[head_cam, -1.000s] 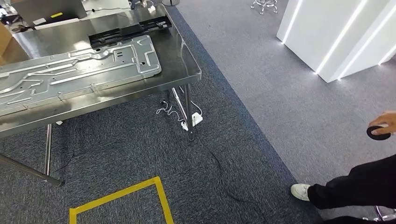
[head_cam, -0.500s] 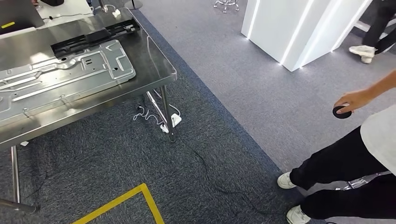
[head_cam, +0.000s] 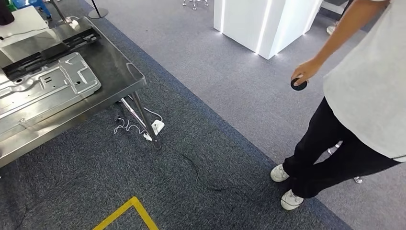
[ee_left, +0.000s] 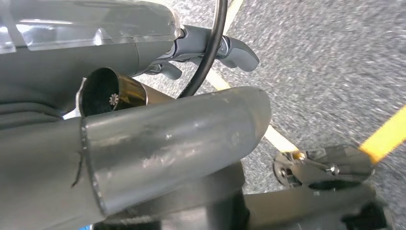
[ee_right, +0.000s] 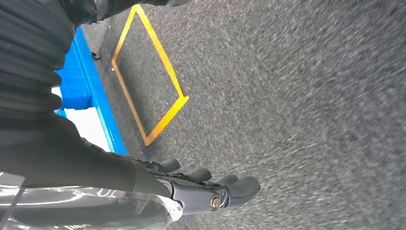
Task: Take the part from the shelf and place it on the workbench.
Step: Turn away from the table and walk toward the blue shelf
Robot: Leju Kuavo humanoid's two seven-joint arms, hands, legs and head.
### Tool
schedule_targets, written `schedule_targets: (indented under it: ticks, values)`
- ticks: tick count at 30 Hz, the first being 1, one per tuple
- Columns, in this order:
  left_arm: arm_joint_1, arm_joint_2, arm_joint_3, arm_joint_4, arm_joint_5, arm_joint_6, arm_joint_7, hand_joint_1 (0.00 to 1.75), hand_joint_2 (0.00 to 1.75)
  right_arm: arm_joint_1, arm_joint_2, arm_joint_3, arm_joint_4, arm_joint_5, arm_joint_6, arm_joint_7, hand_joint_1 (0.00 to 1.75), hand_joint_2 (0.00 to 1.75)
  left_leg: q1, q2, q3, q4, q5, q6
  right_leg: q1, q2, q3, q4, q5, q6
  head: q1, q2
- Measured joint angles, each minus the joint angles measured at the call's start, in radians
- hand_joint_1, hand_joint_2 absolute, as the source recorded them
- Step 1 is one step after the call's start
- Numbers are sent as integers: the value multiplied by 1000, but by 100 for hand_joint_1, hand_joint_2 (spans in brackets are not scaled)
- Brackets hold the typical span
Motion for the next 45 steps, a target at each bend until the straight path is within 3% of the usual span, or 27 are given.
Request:
schedule_targets:
  ticks: [2, 3, 4, 6, 8, 10, 12, 13, 15, 17, 19, 20, 21, 23, 25, 27, 28, 30, 32, 34, 35, 36, 37, 39, 41, 43, 45]
  values:
    - [3, 2, -2, 0, -2, 1, -9, 0, 0, -4, 0, -2, 0, 1, 0, -5, 0, 175, 1, -39, -60, 131, -67, -3, 2, 22, -6, 0, 4, -7, 0, 0]
    - [5, 3, -4, 0, -4, 2, -13, 0, 0, -5, 0, -4, 0, 1, 1, -7, 0, 175, 1, -46, -87, 189, -85, -3, 4, 35, -9, 2, 5, -8, 0, 0]
    - [6, 3, -6, 0, -6, 4, -18, 0, 0, -5, 0, -6, 0, 1, 2, -7, 0, 175, 1, -48, -99, 211, -81, -2, 6, 49, -10, 3, 5, -9, 0, 0]
    - [5, 4, -9, 0, -6, 7, -26, 0, 0, -5, 0, -9, 0, 1, 3, -8, 0, 175, 1, -57, -72, 145, -21, 6, 8, 78, -10, 7, 5, -9, 0, 0]
    - [5, 7, -12, 0, -7, 8, -31, 0, 0, -7, 2, -10, 0, 1, 4, -10, 0, 175, 1, -103, -14, 8, 46, 19, 9, 105, -10, 10, 7, -5, 0, 0]
    - [4, 11, -15, 0, -7, 9, -33, 0, 0, -8, 4, -10, 0, 1, 3, -12, 0, 175, -1, -137, 12, -61, 66, 28, 7, 130, -17, 11, 11, 5, 0, 0]
    - [0, 12, -18, 0, -6, 10, -33, 0, 0, -6, 4, -11, 0, 1, 3, -12, 0, 175, -3, -123, 16, -72, 69, 34, 5, 152, -24, 6, 19, 20, 0, 0]
    - [-1, 12, -19, 0, -6, 10, -33, 0, 0, -4, 4, -11, 0, 1, 3, -13, 0, 175, -1, -109, 20, -81, 75, 39, 6, 144, -27, 9, 18, 25, 0, 0]
    - [-1, 12, -21, 0, -6, 11, -34, 0, 0, -4, 4, -11, 0, 2, 3, -13, 0, 175, 3, -79, 28, -100, 88, 53, 10, 89, -53, 61, -18, 31, 2, 0]
    - [2, 13, -22, 0, -6, 14, -33, 0, 0, -8, 5, -11, 0, 6, 6, -12, 0, 175, 1, -47, 27, -104, 91, 59, 8, 32, -114, 184, -86, 35, 4, 0]
    - [5, 15, -22, 1, -4, 17, -29, 0, 0, -9, 6, -11, 1, 11, 11, -8, 0, 175, -1, -16, 24, -102, 88, 57, 2, 17, -154, 273, -115, 43, 4, 0]
    - [5, 17, -22, 1, -3, 20, -26, 0, 0, -8, 6, -11, 1, 12, 15, -4, 0, 175, -1, -2, 24, -100, 86, 55, -2, 12, -147, 266, -102, 46, 4, 0]
    - [5, 18, -22, 1, -1, 23, -22, 0, 0, -7, 6, -11, 1, 14, 19, 0, 0, 175, 0, 11, 24, -97, 83, 52, -6, 5, -121, 222, -75, 49, 4, 0]
    - [5, 21, -22, 1, 2, 27, -13, 0, 0, -7, 8, -11, 1, 18, 25, 6, 0, 175, 0, 32, 26, -86, 72, 39, -8, -30, -44, 87, -21, 50, 4, 0]
    - [4, 25, -22, 2, 9, 29, -4, 0, 0, -9, 12, -11, 1, 18, 25, 6, 0, 175, -4, 49, 28, -79, 61, 24, -4, -51, -8, 18, -5, 40, 3, 0]
    - [2, 28, -22, 2, 15, 31, 3, 0, 0, -8, 15, -11, 1, 16, 24, 4, 0, 175, -4, 64, 37, -79, 56, 12, 0, -34, -11, 18, -7, 27, 2, 0]
    - [1, 29, -22, 2, 17, 33, 5, 0, 0, -7, 16, -12, 1, 13, 24, 1, 0, 175, -1, 60, 39, -76, 52, 7, -1, -26, -11, 16, -6, 21, 2, 0]
    - [0, 31, -22, 2, 18, 35, -2, 0, 0, -9, 18, -18, 1, 5, 22, -9, 0, 175, 4, 17, 24, -32, 14, -1, -4, -7, -11, 12, -2, 7, 1, 0]
    - [2, 34, -21, 2, 25, 40, -28, 0, 0, -13, 19, -24, 1, 1, 21, -19, 0, 175, 6, -34, -30, 88, -56, -3, -2, 13, -14, 11, 1, -3, 1, 0]
    - [4, 37, -21, 2, 32, 45, -56, 0, 0, -15, 20, -29, 1, 0, 21, -25, 0, 175, 6, -47, -85, 200, -93, 1, 4, 40, -16, 12, 2, -7, 1, 0]
    - [4, 37, -21, 2, 32, 46, -65, 0, 0, -15, 20, -31, 1, 0, 21, -26, 0, 175, 5, -49, -93, 210, -81, 4, 7, 55, -15, 13, 2, -7, 1, 0]
    - [4, 38, -21, 2, 33, 48, -73, 0, 0, -16, 20, -32, 1, 0, 21, -27, 0, 175, 5, -54, -81, 178, -49, 8, 9, 70, -14, 14, 2, -7, 1, 0]
    - [3, 39, -21, 2, 33, 49, -81, 0, 0, -16, 21, -34, 1, 0, 21, -27, 0, 175, 4, -65, -56, 115, -6, 14, 10, 86, -11, 15, 2, -7, 1, 0]
    - [4, 41, -21, 2, 33, 52, -97, 0, 0, -19, 23, -37, 1, -3, 21, -33, 0, 175, 3, -112, -5, -11, 53, 25, 11, 113, -12, 17, 3, -3, 2, 0]
    - [-1, 44, -21, 3, 32, 52, -91, 0, 0, -20, 25, -41, 1, -7, 19, -42, 0, 175, 0, -136, 11, -58, 63, 30, 7, 135, -19, 18, 7, 7, 2, 0]
    - [-7, 44, -21, 3, 31, 47, -67, 0, 0, -18, 25, -45, 1, -9, 16, -48, 0, 175, 0, -117, 16, -69, 69, 34, 3, 152, -26, 16, 12, 21, 2, 0]
    - [-8, 43, -21, 3, 31, 42, -49, 0, 0, -18, 25, -50, 2, -11, 12, -49, 0, 175, 3, -89, 24, -87, 80, 45, 6, 112, -42, 47, -9, 29, 3, 0]
